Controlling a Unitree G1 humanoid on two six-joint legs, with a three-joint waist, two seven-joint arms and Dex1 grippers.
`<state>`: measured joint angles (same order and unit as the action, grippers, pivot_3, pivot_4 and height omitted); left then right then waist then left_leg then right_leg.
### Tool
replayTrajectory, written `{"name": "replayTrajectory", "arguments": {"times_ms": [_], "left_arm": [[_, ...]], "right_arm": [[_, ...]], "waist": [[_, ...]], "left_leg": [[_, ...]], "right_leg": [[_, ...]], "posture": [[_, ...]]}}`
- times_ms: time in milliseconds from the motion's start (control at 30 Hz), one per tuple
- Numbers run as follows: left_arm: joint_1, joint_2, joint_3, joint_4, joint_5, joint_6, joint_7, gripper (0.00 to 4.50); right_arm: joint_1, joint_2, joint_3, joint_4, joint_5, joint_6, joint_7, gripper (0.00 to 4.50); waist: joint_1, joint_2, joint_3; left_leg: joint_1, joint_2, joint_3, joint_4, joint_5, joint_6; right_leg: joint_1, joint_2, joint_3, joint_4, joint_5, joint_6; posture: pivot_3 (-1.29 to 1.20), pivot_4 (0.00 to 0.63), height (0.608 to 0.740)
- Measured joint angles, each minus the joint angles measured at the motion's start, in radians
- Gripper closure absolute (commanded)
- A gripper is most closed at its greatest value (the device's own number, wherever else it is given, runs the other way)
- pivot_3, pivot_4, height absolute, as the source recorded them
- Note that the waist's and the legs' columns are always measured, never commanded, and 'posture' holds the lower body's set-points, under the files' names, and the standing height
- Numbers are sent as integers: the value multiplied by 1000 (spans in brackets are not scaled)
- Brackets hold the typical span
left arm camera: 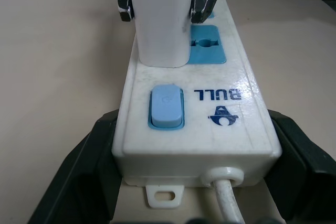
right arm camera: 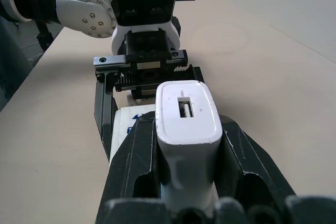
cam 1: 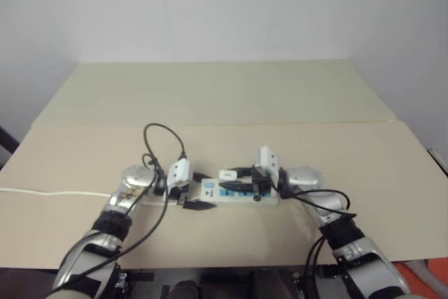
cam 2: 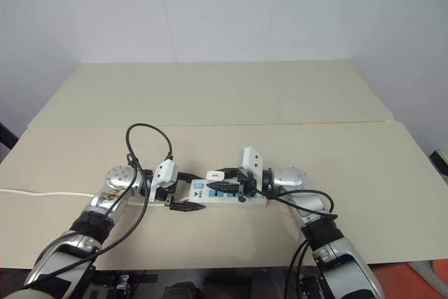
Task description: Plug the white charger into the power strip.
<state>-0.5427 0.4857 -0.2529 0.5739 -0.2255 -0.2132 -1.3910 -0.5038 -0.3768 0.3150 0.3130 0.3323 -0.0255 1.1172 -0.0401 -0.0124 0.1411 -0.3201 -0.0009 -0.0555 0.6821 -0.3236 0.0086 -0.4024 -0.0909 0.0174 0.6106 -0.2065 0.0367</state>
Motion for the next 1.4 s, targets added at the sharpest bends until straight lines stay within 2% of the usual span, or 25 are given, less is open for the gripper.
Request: {"name": "replayTrajectory", "arguments": {"times_ms": [200, 467, 800, 933, 1000, 1067, 1200, 1400], "left_arm": [[1, 0, 1, -1, 0, 0, 0, 1212], [8, 18, 12, -4, -4, 0, -4, 1212], [9, 19, 14, -6, -4, 1, -8, 1212], [9, 20, 23, -7, -4, 6, -8, 1212], [8, 23, 36, -4, -3, 10, -4, 484], [7, 33, 43, 14, 5, 15, 8, 15], [4, 28, 47, 16, 15, 23, 14, 15], [-2, 20, 68, -46, -17, 60, -15, 15]], "right_arm": [[9, 0, 0, -11, -3, 0, -6, 3408], [16, -34, -34, -6, -22, 7, 17, 668], [14, -31, -55, -30, -36, 39, 36, 668], [20, -83, -70, -76, -29, 104, 69, 668], [36, -117, -91, -110, -5, 153, 84, 639], [45, -163, -115, -160, 25, 208, 105, 639], [44, -229, -187, -251, 87, 284, 122, 639], [44, -303, -239, -271, 120, 326, 146, 639]], "waist": [[0, 0, 0], [-10, -1, 0], [-8, -1, 0], [-4, -2, 0], [-1, -2, 1], [0, 0, 2], [6, 0, 3], [19, -1, 6]], "left_leg": [[0, 0, 0, 0, 0, 0], [2, 1, 1, -2, 0, 0], [2, 3, 0, -3, 0, 0], [0, 3, 0, -3, 0, 0], [-1, 2, 0, -3, 0, 0], [-1, 2, 0, -3, 0, 0], [-2, 1, 0, -3, 0, 0], [-3, 1, 0, -3, 0, 0]], "right_leg": [[0, 0, 0, 0, 0, 0], [0, 2, 1, 0, -1, -1], [-1, 3, 1, 0, -1, -2], [-2, 3, 1, 0, -1, -2], [-2, 2, 0, 0, -1, -2], [-3, 2, 0, 0, -1, -2], [-3, 1, 0, -1, -1, -2], [-3, 1, 0, -2, -1, -2]], "posture": [[0, 150, 740], [0, 150, 740], [0, 150, 740], [0, 150, 740], [0, 150, 740], [0, 150, 740], [0, 150, 740], [0, 150, 740]]}}
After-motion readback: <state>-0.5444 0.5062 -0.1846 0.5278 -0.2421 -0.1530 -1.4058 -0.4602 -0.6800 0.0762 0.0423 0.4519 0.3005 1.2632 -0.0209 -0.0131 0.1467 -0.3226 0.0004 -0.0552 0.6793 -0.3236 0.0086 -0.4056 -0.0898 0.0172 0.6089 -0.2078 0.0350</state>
